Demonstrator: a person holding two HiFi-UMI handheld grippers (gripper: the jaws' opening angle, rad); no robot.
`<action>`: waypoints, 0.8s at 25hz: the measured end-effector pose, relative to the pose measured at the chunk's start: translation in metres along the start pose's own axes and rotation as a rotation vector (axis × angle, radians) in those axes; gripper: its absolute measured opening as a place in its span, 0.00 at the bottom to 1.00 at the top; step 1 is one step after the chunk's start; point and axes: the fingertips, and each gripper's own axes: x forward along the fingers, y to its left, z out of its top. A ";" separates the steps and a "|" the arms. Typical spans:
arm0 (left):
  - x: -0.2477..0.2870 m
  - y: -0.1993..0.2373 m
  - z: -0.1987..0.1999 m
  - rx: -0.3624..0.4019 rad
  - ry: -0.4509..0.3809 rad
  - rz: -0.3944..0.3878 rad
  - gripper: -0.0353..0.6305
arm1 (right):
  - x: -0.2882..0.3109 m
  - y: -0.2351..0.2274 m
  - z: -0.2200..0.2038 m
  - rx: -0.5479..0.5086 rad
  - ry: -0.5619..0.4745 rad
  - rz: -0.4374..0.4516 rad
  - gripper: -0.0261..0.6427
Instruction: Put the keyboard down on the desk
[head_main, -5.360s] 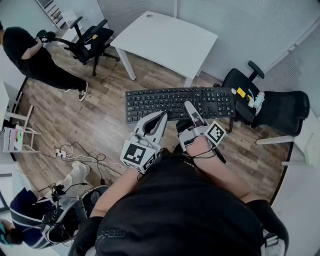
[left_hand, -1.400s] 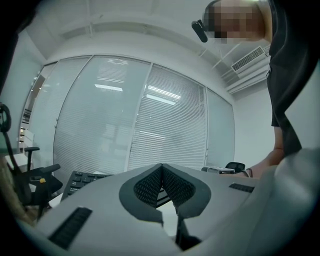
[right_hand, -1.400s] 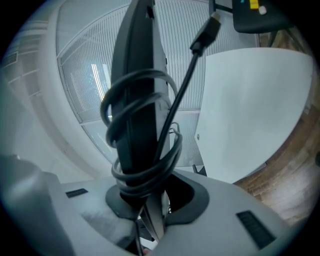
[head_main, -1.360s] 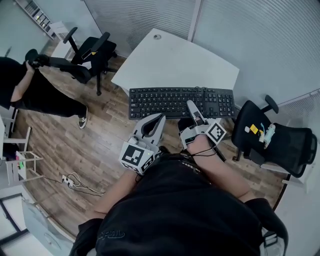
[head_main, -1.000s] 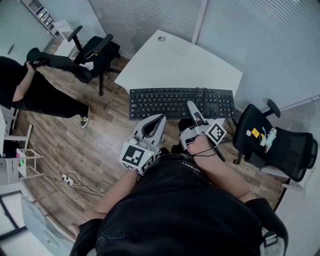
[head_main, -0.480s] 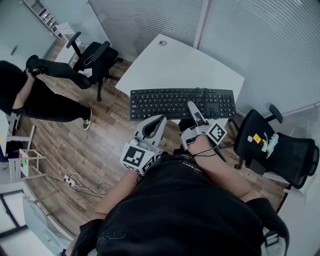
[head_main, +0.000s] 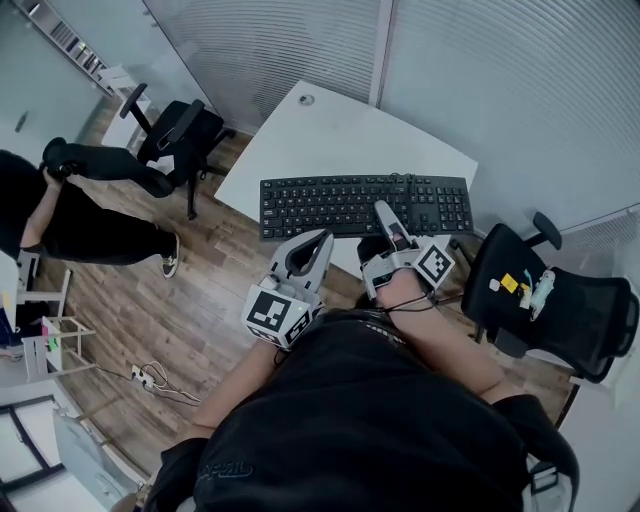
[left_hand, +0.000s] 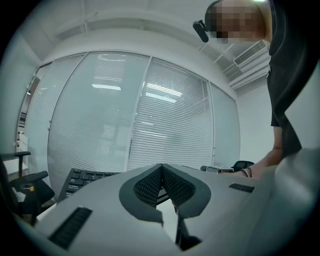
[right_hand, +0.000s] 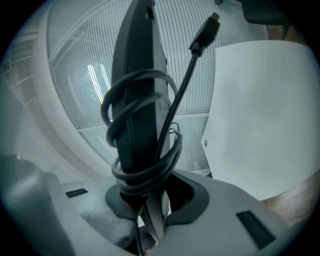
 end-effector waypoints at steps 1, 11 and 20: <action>0.007 -0.001 0.001 0.000 0.000 -0.002 0.08 | 0.001 0.001 0.007 0.002 -0.005 0.002 0.17; 0.061 -0.021 -0.003 -0.013 0.018 -0.065 0.08 | -0.003 0.000 0.056 -0.022 -0.029 -0.004 0.17; 0.089 -0.030 -0.005 -0.021 0.042 -0.125 0.08 | -0.009 -0.008 0.085 -0.009 -0.086 -0.023 0.17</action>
